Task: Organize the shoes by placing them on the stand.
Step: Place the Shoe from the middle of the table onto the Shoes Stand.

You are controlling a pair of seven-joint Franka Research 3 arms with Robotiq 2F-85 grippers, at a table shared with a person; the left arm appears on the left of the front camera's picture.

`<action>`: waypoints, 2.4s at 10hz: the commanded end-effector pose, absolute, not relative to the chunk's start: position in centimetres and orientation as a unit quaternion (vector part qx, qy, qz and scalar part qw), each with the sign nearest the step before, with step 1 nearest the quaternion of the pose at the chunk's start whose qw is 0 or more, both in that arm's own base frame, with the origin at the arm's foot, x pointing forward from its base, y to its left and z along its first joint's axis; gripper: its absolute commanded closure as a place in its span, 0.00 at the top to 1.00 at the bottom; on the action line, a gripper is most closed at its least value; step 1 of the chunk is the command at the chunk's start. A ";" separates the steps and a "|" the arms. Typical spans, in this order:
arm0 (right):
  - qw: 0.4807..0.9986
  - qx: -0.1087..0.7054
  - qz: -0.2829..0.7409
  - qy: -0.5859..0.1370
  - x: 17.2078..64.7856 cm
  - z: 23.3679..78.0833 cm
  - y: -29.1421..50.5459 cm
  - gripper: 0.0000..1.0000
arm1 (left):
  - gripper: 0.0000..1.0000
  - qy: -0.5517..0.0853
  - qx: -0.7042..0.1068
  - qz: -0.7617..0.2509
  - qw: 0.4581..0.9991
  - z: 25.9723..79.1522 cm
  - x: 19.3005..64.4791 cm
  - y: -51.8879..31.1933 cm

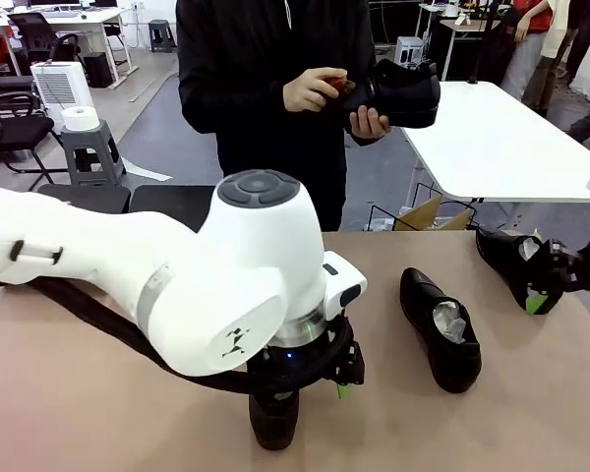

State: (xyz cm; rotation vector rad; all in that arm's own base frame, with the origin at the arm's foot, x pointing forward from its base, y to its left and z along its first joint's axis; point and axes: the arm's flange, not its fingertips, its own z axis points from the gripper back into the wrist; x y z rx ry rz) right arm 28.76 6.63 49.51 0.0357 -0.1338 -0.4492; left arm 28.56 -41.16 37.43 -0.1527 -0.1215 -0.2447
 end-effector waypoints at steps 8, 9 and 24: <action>0.973 0.028 -0.215 -0.071 29.2 49.4 6.9 1.00 | 0.40 -0.096 -0.023 -0.074 0.992 34.5 29.9 -44.2; 0.973 0.028 -0.215 -0.071 29.2 49.4 6.9 1.00 | 0.24 -0.098 -0.019 -0.075 0.992 34.5 30.0 -44.1; 0.973 0.028 -0.215 -0.071 29.2 49.4 6.9 1.00 | 0.00 -0.175 0.026 -0.088 0.980 47.4 28.6 -30.2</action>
